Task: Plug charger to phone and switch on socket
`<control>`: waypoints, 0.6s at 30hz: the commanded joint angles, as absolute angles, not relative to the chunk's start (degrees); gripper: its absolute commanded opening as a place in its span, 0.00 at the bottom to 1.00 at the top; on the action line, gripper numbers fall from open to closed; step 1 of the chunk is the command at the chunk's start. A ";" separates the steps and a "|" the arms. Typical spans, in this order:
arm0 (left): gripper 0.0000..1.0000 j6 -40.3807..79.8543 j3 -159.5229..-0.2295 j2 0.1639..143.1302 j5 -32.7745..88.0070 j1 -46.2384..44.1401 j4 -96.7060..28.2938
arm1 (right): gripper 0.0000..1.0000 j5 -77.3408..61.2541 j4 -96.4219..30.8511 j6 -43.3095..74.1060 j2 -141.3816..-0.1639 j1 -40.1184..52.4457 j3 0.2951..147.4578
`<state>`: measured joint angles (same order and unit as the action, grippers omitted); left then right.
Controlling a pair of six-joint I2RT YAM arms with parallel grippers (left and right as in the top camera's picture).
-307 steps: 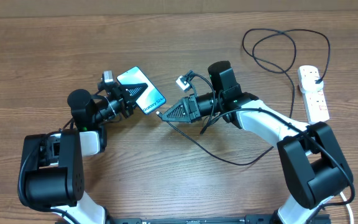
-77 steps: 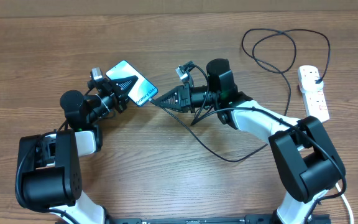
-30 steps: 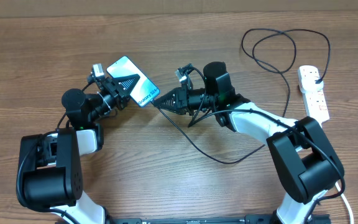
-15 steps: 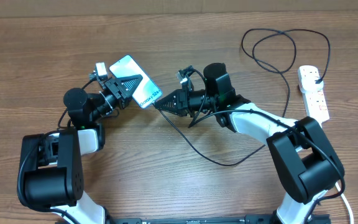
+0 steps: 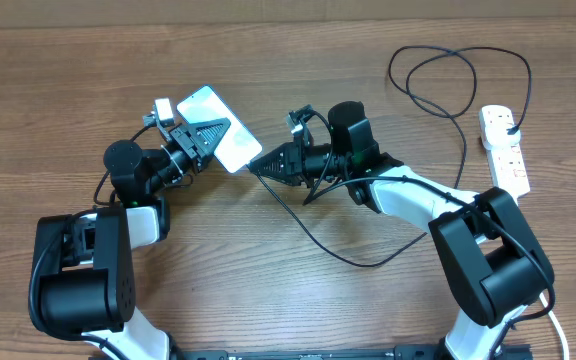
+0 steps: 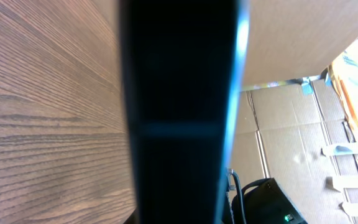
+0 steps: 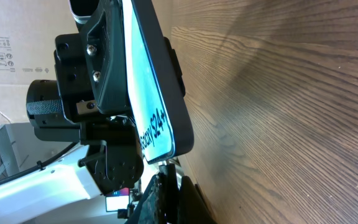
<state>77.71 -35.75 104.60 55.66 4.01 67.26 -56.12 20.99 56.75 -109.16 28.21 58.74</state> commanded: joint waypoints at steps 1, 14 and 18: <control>0.05 76.66 -35.42 103.39 67.24 -1.65 67.48 | 0.04 -48.10 22.94 57.01 -109.65 29.19 60.07; 0.05 76.23 -35.42 103.39 67.48 -1.63 67.31 | 0.29 -49.17 24.88 56.25 -109.65 29.06 60.07; 0.04 76.23 -35.42 103.39 67.11 -1.52 67.31 | 0.61 -56.71 27.64 51.18 -109.12 26.57 60.07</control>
<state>77.36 -35.73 104.60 62.22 -1.15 66.83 -53.91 26.94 55.24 -109.43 28.40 58.85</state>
